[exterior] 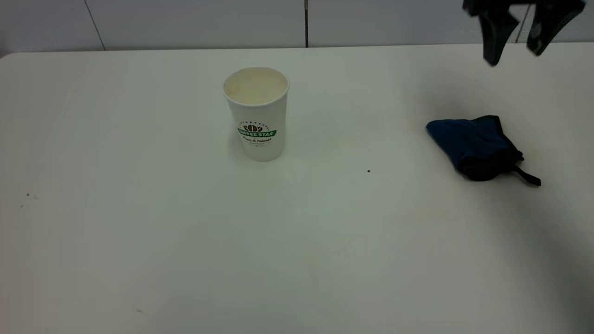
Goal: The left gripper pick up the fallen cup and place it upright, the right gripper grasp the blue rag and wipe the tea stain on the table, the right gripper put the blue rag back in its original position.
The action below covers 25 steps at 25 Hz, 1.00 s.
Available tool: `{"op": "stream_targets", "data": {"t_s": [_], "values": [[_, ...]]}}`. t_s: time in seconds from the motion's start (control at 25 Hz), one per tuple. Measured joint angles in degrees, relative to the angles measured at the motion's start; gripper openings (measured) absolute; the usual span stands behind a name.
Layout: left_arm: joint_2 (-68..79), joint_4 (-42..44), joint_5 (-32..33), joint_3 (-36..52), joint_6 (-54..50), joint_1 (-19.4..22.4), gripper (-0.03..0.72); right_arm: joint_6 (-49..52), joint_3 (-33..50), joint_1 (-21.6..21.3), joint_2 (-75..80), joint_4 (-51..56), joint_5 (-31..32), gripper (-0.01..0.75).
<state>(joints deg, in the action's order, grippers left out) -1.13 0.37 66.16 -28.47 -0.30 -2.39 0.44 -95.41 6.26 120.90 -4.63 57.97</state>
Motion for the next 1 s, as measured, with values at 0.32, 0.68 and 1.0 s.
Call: {"op": "stream_targets", "data": {"t_s": [0.32,0.68,1.0], "values": [[0.0,0.0,0.0,0.0,0.0,0.0,0.564,-0.12,28.11,0.0,-36.89,0.14,2.46,0.537],[0.0,0.0,0.0,0.0,0.0,0.0,0.564,2.44,52.15,0.0,-80.91,3.3,6.86,0.535],[0.0,0.0,0.0,0.0,0.0,0.0,0.564,3.05,61.22,0.0,-105.96,4.17,7.56,0.535]]}}
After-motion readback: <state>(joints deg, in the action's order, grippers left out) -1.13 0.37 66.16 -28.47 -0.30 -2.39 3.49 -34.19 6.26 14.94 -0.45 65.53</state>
